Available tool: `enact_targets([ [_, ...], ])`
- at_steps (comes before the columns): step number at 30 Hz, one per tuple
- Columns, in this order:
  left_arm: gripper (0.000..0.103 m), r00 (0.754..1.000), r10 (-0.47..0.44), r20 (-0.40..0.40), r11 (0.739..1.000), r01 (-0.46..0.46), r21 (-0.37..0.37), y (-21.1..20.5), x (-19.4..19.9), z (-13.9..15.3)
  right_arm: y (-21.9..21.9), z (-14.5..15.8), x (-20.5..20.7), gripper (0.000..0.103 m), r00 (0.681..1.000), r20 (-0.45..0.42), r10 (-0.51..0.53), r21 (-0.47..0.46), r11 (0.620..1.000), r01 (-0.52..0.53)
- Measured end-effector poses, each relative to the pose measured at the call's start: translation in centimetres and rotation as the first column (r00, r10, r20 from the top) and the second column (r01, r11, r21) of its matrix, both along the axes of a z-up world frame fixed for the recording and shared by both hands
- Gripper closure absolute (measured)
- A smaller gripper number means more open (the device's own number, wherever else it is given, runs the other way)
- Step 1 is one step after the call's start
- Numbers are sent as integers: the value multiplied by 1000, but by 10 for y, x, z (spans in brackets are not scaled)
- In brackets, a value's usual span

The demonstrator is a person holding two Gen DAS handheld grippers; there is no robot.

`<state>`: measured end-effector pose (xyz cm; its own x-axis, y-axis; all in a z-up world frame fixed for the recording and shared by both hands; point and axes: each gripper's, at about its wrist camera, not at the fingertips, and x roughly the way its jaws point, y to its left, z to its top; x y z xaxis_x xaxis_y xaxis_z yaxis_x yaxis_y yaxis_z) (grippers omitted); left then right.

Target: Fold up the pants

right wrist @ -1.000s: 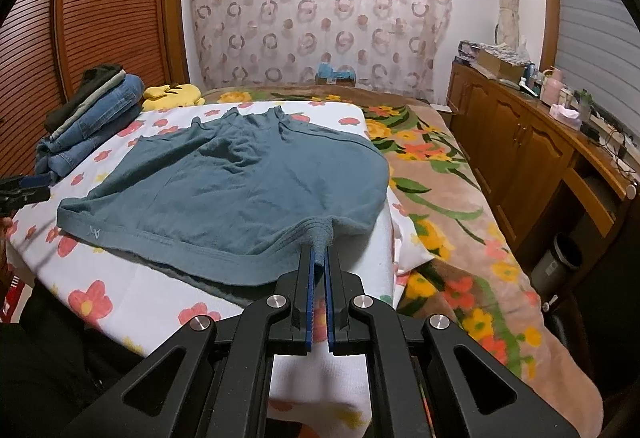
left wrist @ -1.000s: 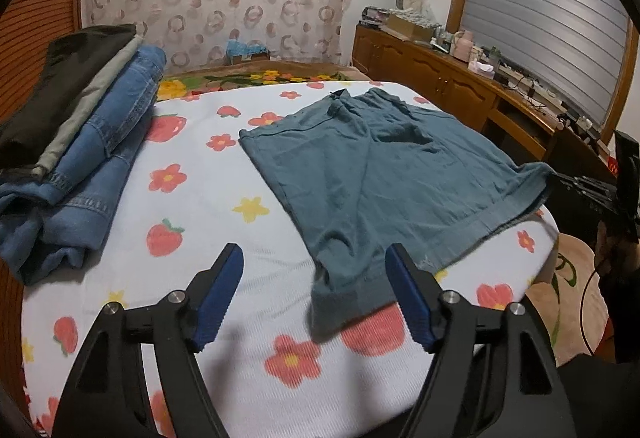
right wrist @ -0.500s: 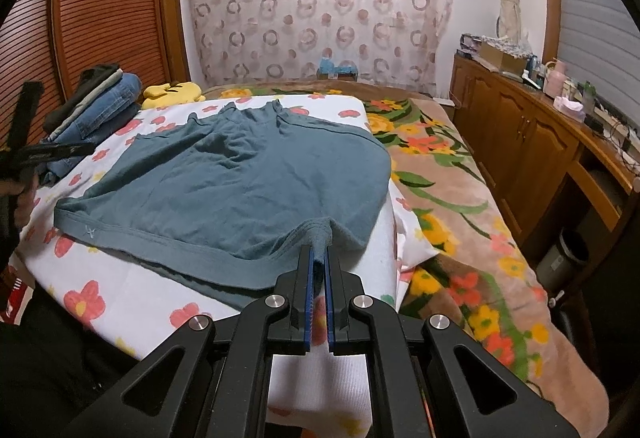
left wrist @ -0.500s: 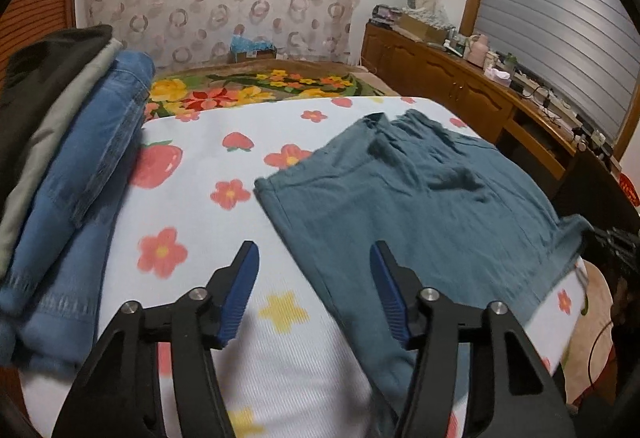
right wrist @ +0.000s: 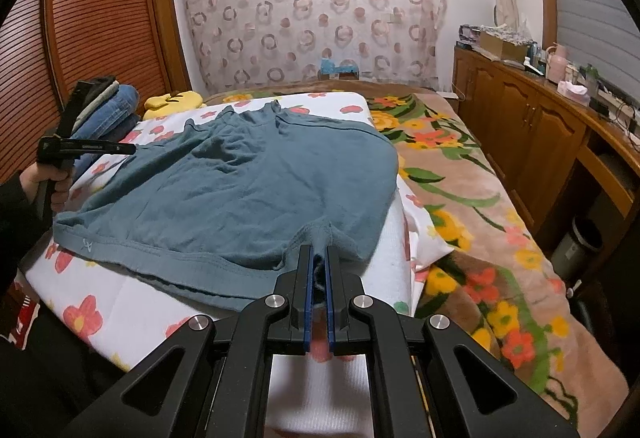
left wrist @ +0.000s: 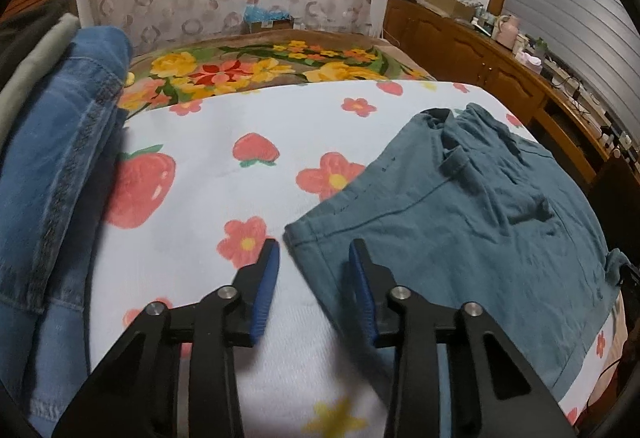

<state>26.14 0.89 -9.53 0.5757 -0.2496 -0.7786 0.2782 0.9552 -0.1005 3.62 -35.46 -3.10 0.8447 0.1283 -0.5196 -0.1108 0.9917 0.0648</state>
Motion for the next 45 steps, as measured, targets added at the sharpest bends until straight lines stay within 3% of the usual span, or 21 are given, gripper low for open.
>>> enact_targets([
  [4, 98, 1000, -12, 1, 1000, 12, 18, -3, 3, -4, -4, -2, 0, 99, 1000, -11, -15, 6, 1000, 15],
  [5, 99, 1000, -10, 8, 1000, 10, 29, -3, 3, -3, -4, -2, 1, 99, 1000, -13, -17, 6, 1000, 17],
  [10, 101, 997, 27, 67, 999, -28, 20, 14, 6, 13, -3, -3, 4, 99, 999, -20, -31, 11, 999, 31],
  [19, 101, 994, 72, 84, 997, -75, 34, 39, 20, 22, -3, -1, 1, 99, 999, -25, -40, 14, 999, 40],
  [25, 100, 993, 64, 96, 998, -65, 3, 36, 11, 25, -4, -2, 0, 99, 999, -21, -42, 14, 999, 42],
  [31, 74, 987, 15, 159, 1000, -19, 25, 22, -21, 41, -5, -3, -1, 99, 999, -15, -36, 8, 999, 36],
  [38, 27, 981, -43, 187, 999, 39, 24, 6, -58, 46, -5, -2, -1, 99, 999, -11, -32, 0, 999, 32],
  [45, 27, 982, -84, 168, 996, 82, 17, -9, -87, 36, -4, 0, -1, 99, 1000, -5, -28, -3, 1000, 28],
])
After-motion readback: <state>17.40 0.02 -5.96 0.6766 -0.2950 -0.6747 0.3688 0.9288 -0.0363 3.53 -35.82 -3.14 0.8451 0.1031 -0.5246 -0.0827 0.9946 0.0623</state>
